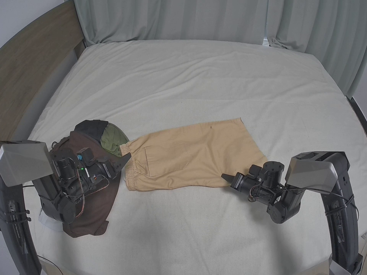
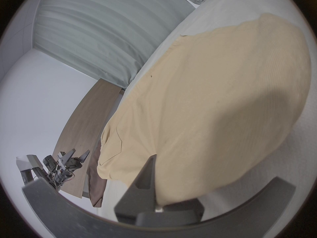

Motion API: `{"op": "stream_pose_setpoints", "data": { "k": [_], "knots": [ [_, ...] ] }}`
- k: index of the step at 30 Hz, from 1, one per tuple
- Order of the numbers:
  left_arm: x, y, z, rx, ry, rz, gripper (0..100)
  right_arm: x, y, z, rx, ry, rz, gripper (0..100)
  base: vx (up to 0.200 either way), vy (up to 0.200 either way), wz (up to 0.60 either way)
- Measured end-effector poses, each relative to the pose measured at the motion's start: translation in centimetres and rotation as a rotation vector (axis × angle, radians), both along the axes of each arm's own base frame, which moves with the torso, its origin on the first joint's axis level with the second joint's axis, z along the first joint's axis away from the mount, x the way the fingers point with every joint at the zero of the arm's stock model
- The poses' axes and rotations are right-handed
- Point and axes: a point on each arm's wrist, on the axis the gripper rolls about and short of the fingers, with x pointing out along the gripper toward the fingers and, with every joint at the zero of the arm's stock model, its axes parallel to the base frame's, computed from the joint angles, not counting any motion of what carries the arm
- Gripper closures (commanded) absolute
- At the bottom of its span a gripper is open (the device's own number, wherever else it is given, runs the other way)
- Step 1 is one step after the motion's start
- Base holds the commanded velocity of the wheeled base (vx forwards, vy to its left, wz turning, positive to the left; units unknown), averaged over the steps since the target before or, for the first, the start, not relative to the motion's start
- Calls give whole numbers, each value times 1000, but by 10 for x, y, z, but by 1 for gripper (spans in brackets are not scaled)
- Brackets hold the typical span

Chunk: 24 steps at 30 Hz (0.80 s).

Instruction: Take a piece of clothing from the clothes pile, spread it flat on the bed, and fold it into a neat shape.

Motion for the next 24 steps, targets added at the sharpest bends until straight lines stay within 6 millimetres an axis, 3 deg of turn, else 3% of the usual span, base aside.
{"op": "stream_pose_setpoints", "data": {
  "k": [9, 24],
  "knots": [
    [0, 0, -2, 0, 7, -1, 0, -26, -7, 7, -40, 39, 13, 100, 0, 0, 0],
    [-1, -2, -7, -4, 25, -17, 0, -89, -33, 17, -170, 110, 17, 100, 0, 0, 0]
  ]
}}
